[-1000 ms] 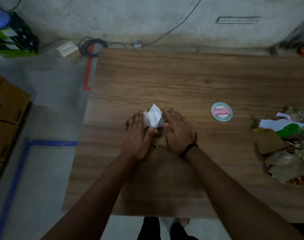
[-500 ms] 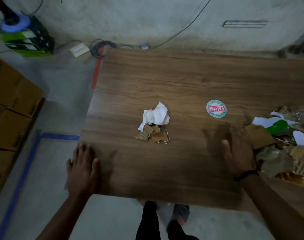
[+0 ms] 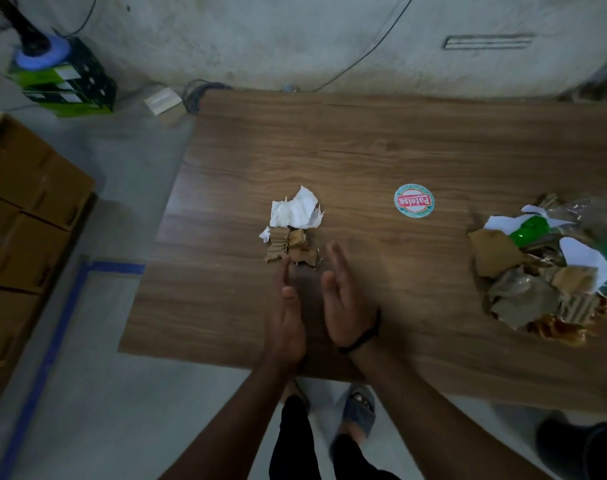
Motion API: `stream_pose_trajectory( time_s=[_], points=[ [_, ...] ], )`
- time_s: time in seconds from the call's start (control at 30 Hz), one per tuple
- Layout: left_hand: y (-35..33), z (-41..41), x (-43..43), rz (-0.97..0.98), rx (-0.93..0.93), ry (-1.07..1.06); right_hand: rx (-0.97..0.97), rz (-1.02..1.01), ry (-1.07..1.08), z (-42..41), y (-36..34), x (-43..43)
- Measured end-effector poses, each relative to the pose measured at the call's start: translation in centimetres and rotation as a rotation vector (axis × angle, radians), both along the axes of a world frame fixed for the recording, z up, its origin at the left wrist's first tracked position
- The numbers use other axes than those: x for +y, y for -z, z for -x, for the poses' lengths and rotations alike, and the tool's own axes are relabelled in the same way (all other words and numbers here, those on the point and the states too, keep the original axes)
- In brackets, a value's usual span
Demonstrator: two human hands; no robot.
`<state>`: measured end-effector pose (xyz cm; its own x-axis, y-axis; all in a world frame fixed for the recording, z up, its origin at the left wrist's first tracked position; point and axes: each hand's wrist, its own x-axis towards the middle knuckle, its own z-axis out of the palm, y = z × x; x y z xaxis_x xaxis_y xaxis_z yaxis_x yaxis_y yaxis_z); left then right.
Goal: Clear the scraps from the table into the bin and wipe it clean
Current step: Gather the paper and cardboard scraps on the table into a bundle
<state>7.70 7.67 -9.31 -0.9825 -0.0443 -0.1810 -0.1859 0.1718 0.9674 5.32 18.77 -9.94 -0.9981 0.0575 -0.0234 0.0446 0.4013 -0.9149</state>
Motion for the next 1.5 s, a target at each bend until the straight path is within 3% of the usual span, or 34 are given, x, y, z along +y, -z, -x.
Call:
stream_pose_trajectory(
  time_s=[0.07, 0.13, 0.2, 0.27, 0.43, 0.63, 0.73, 0.8, 0.93, 1.1, 1.17, 1.23, 1.4, 1.5],
  points=[
    [0.1, -1.6, -0.8, 0.142, 0.122, 0.086, 0.080, -0.097, 0.033, -1.6, 0.3, 3.8],
    [0.6, -3.3, -1.0, 0.422, 0.225, 0.284, 0.142, -0.289, 0.083, -3.9, 1.4, 8.3],
    [1.4, -5.0, -0.6, 0.783, 0.238, 0.489, 0.094, -0.381, 0.138, -6.6, 2.2, 11.5],
    [2.4, -6.1, -0.3, 0.994, 0.266, 0.586, 0.039, -0.458, 0.165, -8.6, 2.4, 11.9],
    [2.8, -4.1, 0.4, 1.047, 0.176, 0.514, 0.018, -0.609, 0.106, -6.9, 1.9, 4.9],
    [5.1, 2.1, -1.7, 1.089, 0.265, 0.455, 0.072, -0.275, 0.048, 0.2, 1.3, -3.7],
    [4.1, 5.7, -3.7, 0.937, 0.304, 0.355, 0.014, 0.131, 0.002, 3.5, 0.9, -4.7],
    [2.5, 7.2, -5.4, 0.775, 0.309, 0.274, 0.071, 0.242, 0.077, 5.6, 0.5, -3.7],
    [0.4, 9.8, -8.4, 0.484, 0.190, -0.031, 0.092, 0.035, 0.216, 11.7, 0.1, 2.0],
    [-0.5, 12.4, -5.0, 0.197, 0.128, -0.053, -0.059, -0.180, -0.132, 16.0, 1.1, 0.9],
    [-0.7, 12.5, -2.8, 0.075, 0.133, -0.059, -0.002, -0.314, -0.199, 14.6, 1.8, -1.1],
    [-0.3, 12.5, -1.3, -0.057, 0.066, -0.098, 0.085, -0.316, -0.197, 12.4, 2.2, -2.4],
    [1.7, 11.7, 0.2, -0.227, 0.012, -0.149, 0.054, 0.294, 0.096, 8.0, 2.0, -4.3],
    [1.4, 11.7, 1.0, -0.318, -0.060, -0.159, -0.019, 0.519, 0.278, 7.4, 2.0, -4.3]
  ],
)
